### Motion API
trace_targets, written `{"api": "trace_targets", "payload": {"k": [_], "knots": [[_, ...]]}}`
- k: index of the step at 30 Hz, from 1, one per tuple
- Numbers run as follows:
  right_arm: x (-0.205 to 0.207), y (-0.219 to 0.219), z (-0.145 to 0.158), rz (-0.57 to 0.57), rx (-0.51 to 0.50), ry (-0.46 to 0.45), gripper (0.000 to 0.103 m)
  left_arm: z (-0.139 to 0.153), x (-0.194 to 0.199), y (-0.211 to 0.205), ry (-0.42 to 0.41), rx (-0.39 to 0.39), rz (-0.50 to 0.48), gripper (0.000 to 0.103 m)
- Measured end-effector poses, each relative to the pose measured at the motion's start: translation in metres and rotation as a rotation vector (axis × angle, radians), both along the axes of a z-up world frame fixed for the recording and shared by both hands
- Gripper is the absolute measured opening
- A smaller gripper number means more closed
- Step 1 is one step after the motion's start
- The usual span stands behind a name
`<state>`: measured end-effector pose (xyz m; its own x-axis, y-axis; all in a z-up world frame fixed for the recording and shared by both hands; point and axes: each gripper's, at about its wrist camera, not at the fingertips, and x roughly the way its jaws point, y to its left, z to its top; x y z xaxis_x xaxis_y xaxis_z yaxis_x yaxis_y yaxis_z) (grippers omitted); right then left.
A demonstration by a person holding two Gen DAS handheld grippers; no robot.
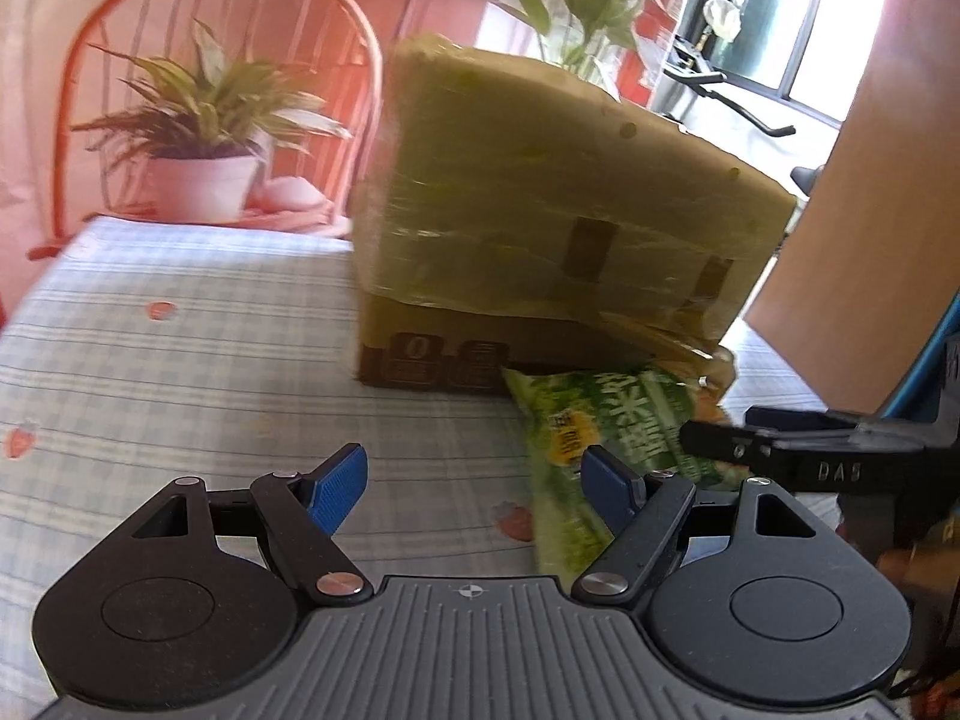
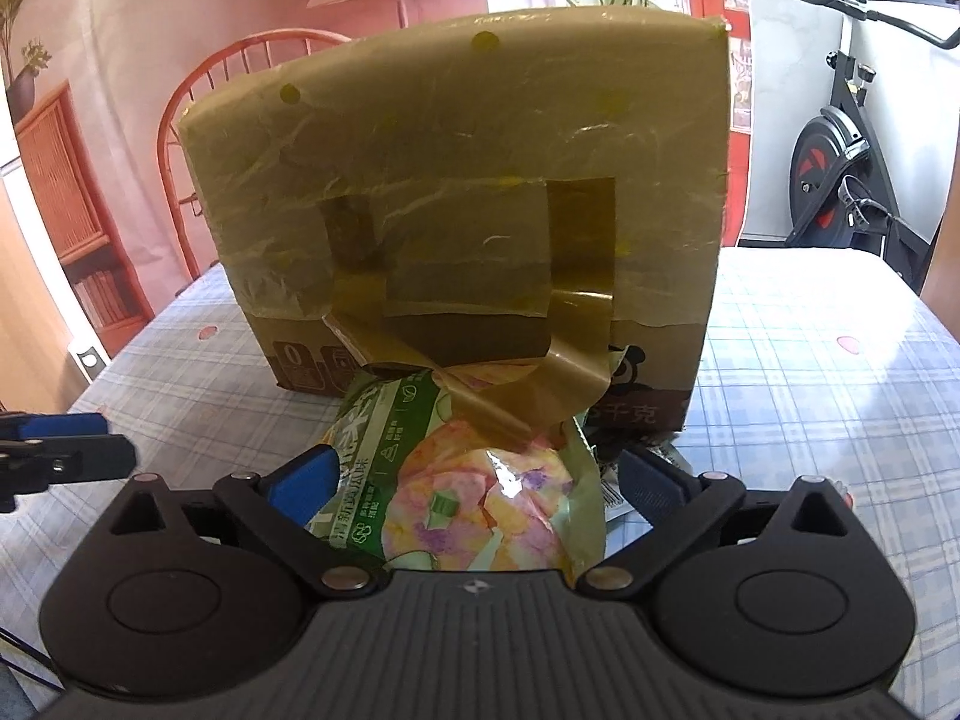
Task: Organize snacks
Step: 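Lower the right tool onto the green vegetable-chip bag and close on it, then grasp the green vegetable-chip bag with the left tool beside the right tool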
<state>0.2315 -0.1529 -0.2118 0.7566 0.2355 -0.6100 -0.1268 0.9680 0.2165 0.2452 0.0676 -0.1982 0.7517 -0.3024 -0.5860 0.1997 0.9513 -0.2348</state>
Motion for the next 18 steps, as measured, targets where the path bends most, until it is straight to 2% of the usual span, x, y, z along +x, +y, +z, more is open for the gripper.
{"api": "trace_targets", "payload": {"k": [4, 9, 12, 18], "knots": [[-0.009, -0.005, -0.001, 0.006, 0.003, 0.005, 0.101, -0.004, 0.012, -0.016, 0.014, -0.02, -0.045, 0.08], [-0.027, -0.01, -0.004, 0.033, -0.039, -0.002, 0.101, -0.015, 0.024, -0.036, 0.047, -0.056, -0.114, 0.08], [-0.031, -0.009, -0.008, 0.053, -0.092, 0.001, 0.101, -0.023, 0.033, -0.043, 0.071, -0.085, -0.127, 0.08], [-0.025, -0.009, -0.012, 0.076, -0.095, -0.008, 0.101, -0.037, 0.051, -0.046, 0.121, -0.166, -0.137, 0.08]]}}
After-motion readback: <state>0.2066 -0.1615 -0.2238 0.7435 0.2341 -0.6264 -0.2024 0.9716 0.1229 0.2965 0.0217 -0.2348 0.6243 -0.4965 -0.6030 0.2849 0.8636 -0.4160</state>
